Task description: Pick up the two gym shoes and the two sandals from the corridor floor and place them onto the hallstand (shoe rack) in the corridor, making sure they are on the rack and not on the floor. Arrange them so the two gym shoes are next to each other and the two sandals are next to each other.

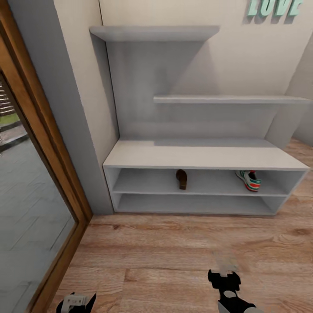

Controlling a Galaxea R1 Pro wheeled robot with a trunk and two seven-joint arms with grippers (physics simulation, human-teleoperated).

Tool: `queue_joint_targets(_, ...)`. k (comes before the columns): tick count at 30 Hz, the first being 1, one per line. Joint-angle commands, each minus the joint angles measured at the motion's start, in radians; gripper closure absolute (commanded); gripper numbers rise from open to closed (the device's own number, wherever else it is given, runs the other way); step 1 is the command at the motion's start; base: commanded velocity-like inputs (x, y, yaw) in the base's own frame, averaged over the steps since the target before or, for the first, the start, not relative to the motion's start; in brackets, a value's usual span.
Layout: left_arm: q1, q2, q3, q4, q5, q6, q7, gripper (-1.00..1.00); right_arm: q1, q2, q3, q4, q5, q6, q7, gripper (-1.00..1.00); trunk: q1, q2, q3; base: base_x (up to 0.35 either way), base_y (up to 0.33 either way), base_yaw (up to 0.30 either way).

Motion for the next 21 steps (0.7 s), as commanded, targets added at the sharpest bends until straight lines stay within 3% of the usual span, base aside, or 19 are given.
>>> queue_joint_targets(1,-0.001,0.0,0.003,0.002,0.01,0.001,-0.006,-1.0,0.044,-0.007,-0.005,0.003,0.017,-0.091,-0.002,-1.0,-0.001,0.0,-0.001,-0.158,0.0,0.0)
queue_joint_targets(4,-0.001,0.0,0.004,0.01,0.01,0.0,-0.004,-1.0,0.083,-0.01,-0.005,0.004,0.044,-0.17,-0.002,-1.0,-0.001,0.0,-0.001,-0.078,0.0,0.0)
queue_joint_targets(9,-0.001,-0.001,0.004,0.056,0.011,-0.002,-0.003,-1.0,0.122,-0.006,-0.005,0.005,0.092,-0.212,-0.004,-1.0,-0.001,0.0,-0.001,-0.025,0.0,0.0)
queue_joint_targets(21,-0.001,0.0,0.008,0.064,0.026,-0.002,-0.002,-1.0,0.129,-0.002,-0.005,0.003,0.097,-0.215,-0.005,-1.0,-0.001,0.0,-0.001,-0.001,0.0,0.0)
